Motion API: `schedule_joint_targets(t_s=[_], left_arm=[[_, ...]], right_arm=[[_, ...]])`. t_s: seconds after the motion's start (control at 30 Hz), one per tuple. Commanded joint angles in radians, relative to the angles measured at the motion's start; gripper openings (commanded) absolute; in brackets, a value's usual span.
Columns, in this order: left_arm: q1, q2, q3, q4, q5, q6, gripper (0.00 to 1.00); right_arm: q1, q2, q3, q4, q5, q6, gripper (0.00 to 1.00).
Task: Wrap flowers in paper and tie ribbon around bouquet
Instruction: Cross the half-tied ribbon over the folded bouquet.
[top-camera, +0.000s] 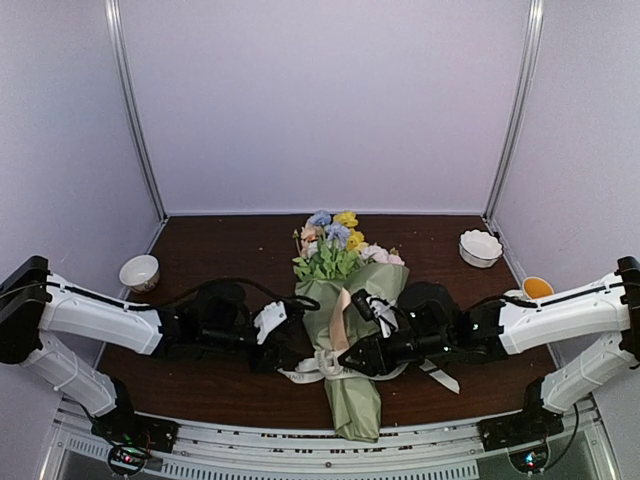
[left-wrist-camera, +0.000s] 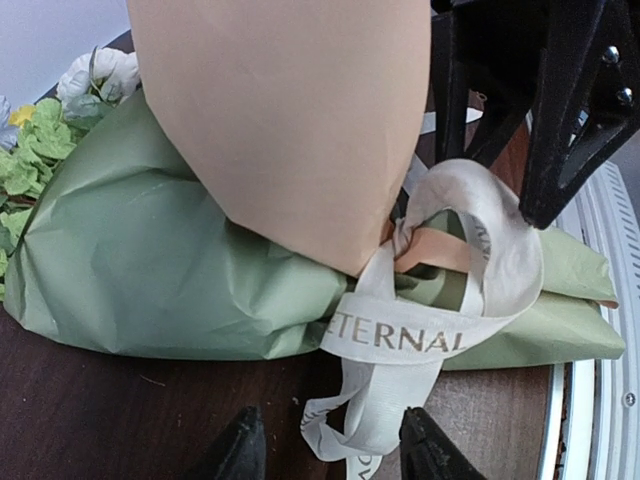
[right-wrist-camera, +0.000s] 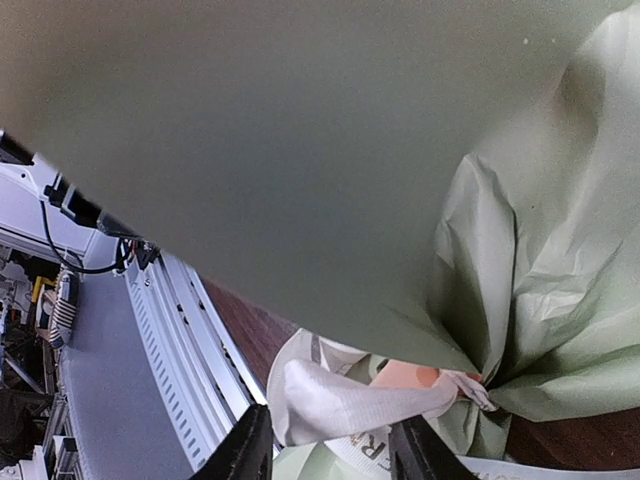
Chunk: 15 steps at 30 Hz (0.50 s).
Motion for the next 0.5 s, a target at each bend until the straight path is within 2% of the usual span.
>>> schedule_joint_targets(t_s=[0.0,0.13,0.27,0.37,0.47], left_arm=[[0.000,0.029,0.034,-0.001,0.031,0.049,0.51],[-0.001,0.063,0.047,-0.031,0.000,0.073,0.53],[-0.001,0.096,0.054,-0.039,0.019,0.084,0.57],[-0.001,0.110,0.053,-0.024,0.014,0.075,0.57],[-0.002,0.114,0.058,-0.011,0.046,0.070,0.57]], right_arm=[[0.010,0.038,0.009,0.034,0.033,0.032,0.42],[0.010,0.048,0.025,0.001,0.068,0.040,0.38],[0.010,0.028,0.010,-0.001,0.072,0.053,0.16],[0.010,0.006,-0.006,-0.011,0.077,0.061,0.07],[0.009,-0.029,-0.035,-0.005,0.072,0.079,0.02]])
